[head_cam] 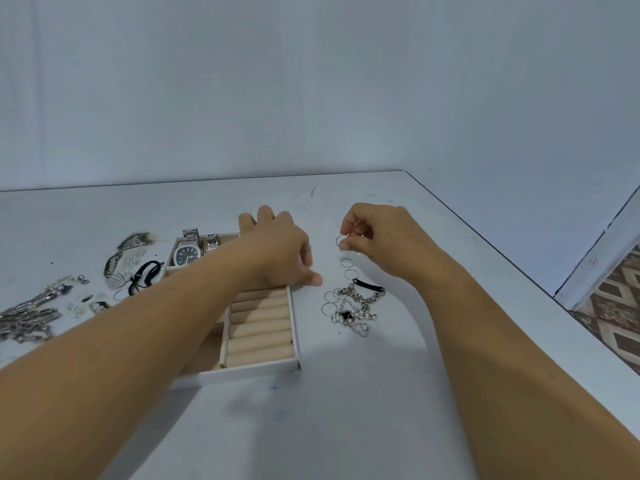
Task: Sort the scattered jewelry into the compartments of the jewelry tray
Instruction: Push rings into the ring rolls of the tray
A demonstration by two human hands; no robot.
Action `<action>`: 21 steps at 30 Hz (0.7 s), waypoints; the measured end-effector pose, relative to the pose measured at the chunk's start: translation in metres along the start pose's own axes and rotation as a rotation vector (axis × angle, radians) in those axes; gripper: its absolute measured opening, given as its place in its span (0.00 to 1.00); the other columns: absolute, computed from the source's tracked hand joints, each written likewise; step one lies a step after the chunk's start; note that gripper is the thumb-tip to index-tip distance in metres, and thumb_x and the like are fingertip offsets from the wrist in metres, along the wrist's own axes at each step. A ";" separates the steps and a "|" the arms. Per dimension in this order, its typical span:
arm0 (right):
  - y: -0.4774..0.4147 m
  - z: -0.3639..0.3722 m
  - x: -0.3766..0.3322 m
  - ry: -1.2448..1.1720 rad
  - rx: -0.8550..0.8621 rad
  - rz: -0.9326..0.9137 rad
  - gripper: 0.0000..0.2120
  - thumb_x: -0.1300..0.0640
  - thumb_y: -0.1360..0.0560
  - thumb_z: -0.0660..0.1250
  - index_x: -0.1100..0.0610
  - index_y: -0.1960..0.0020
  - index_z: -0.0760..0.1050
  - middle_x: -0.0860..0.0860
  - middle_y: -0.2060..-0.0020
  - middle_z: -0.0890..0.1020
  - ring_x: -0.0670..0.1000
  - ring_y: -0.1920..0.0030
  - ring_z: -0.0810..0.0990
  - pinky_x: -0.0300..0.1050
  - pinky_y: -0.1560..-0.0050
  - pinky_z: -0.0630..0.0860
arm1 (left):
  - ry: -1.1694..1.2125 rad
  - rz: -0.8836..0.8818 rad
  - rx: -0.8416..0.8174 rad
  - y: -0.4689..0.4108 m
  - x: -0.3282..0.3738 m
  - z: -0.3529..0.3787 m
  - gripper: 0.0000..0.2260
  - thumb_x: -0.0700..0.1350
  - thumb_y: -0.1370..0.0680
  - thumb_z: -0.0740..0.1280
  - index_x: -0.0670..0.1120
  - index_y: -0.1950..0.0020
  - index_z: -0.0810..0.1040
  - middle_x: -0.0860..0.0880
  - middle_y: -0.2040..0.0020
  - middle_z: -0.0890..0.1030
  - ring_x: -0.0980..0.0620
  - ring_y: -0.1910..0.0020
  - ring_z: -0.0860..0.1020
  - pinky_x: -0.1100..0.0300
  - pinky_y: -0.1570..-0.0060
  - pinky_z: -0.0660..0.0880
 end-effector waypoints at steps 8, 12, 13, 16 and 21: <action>0.001 0.001 -0.002 -0.002 -0.012 0.015 0.05 0.55 0.29 0.73 0.50 0.56 0.77 0.45 0.65 0.79 0.40 0.68 0.72 0.36 0.64 0.69 | -0.043 -0.060 -0.041 -0.003 0.002 0.003 0.18 0.70 0.32 0.66 0.58 0.55 0.81 0.51 0.50 0.69 0.45 0.44 0.61 0.50 0.49 0.58; 0.002 0.002 -0.002 -0.009 -0.020 0.016 0.06 0.55 0.29 0.73 0.49 0.56 0.76 0.48 0.63 0.80 0.42 0.68 0.72 0.35 0.65 0.68 | 0.095 0.046 0.032 0.000 -0.001 0.005 0.14 0.65 0.30 0.67 0.55 0.58 0.77 0.58 0.54 0.74 0.53 0.45 0.64 0.53 0.50 0.57; 0.002 0.002 -0.002 -0.008 -0.020 0.016 0.06 0.55 0.29 0.73 0.49 0.56 0.75 0.47 0.63 0.80 0.42 0.68 0.72 0.35 0.65 0.68 | 0.150 0.079 0.074 0.004 -0.002 0.003 0.13 0.64 0.30 0.68 0.55 0.60 0.76 0.59 0.57 0.75 0.56 0.49 0.67 0.53 0.50 0.57; 0.002 0.003 -0.002 -0.006 -0.017 0.016 0.06 0.56 0.29 0.73 0.49 0.57 0.75 0.46 0.65 0.79 0.40 0.69 0.71 0.34 0.65 0.68 | 0.342 0.089 0.228 0.022 -0.015 -0.012 0.11 0.58 0.31 0.73 0.55 0.64 0.74 0.58 0.63 0.78 0.61 0.59 0.74 0.56 0.51 0.61; 0.002 0.012 -0.011 -0.040 -0.044 -0.021 0.05 0.56 0.29 0.72 0.50 0.58 0.76 0.45 0.67 0.77 0.41 0.70 0.70 0.30 0.68 0.68 | 0.510 0.053 0.385 0.066 -0.058 -0.024 0.04 0.48 0.29 0.74 0.54 0.61 0.80 0.58 0.65 0.80 0.65 0.60 0.76 0.76 0.62 0.68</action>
Point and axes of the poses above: each hand's wrist, its own y-axis away from the middle knuckle, its own z-axis out of the palm, x = y × z, the point moved 2 cm from there along -y, towards the middle knuckle
